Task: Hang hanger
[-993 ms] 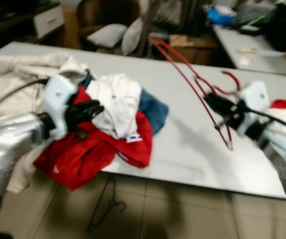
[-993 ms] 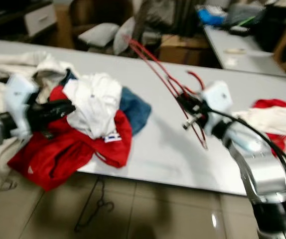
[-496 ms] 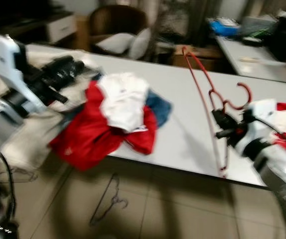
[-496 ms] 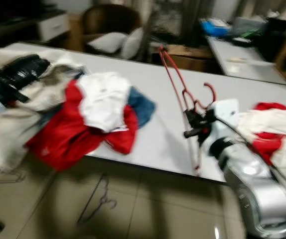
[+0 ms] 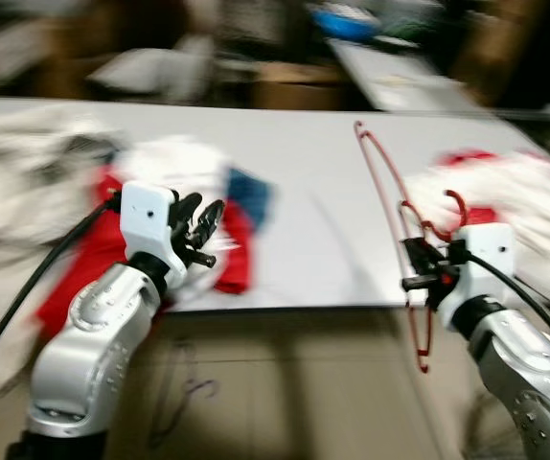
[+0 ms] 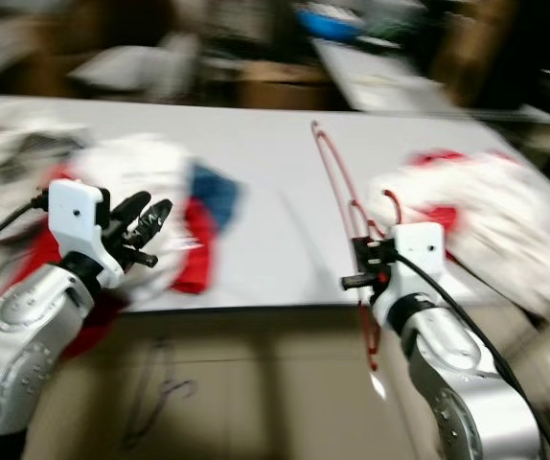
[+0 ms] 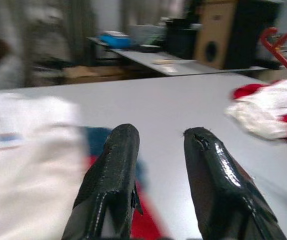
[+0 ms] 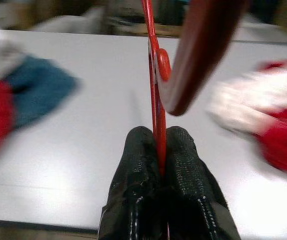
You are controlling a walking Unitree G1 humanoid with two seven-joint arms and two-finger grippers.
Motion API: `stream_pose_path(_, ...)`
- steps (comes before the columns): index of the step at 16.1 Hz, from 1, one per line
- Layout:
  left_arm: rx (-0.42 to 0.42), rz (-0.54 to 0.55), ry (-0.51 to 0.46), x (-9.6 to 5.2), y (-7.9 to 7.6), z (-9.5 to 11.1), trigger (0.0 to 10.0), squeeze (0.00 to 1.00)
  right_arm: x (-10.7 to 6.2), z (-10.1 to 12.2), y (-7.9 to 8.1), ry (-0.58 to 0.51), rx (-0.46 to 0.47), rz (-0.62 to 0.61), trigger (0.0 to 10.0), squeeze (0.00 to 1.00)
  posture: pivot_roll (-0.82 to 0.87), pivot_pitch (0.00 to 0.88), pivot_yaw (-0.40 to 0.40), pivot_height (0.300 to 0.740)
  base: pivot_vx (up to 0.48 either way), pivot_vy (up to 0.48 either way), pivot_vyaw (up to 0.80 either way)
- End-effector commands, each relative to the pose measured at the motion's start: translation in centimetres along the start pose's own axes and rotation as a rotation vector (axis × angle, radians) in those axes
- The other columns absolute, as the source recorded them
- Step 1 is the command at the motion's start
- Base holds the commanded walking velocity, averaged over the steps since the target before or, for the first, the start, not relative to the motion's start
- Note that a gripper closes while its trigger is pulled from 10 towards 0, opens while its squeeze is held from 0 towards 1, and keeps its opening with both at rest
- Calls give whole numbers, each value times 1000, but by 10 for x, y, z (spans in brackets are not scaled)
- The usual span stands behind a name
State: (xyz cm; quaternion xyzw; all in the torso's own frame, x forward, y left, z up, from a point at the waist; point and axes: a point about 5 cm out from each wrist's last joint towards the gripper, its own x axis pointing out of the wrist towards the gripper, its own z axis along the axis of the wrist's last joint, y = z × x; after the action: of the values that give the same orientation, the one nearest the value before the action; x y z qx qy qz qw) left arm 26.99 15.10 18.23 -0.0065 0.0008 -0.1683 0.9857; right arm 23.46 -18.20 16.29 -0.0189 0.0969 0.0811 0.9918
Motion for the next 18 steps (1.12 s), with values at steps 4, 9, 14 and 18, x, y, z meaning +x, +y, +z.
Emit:
stream_pose_path(4, 19, 33, 11, 1, -6, -12, 10000, 0, -4, -10, -5, 34, -6, -35, 10000, 0, -45, 0, -47, 740, 0, -332, -748)
stream_pose_path(9, -12, 71, 31, 0, -3, -19, 10000, 0, -3, -8, -4, -1, -39, -50, 10000, 0, -52, 0, -44, 740, 0, -330, -741)
stream_pose_path(14, -111, 21, 42, 1, -6, -21, 10000, 1000, -3, -10, -5, 6, -10, -56, 10000, 0, -56, 0, -39, 740, 0, -174, -765)
stream_pose_path(18, 49, 24, 34, 1, -5, -23, 10000, 1000, -5, -17, -4, 21, 11, -65, 10000, 0, -60, 0, -35, 740, 0, 0, -711)
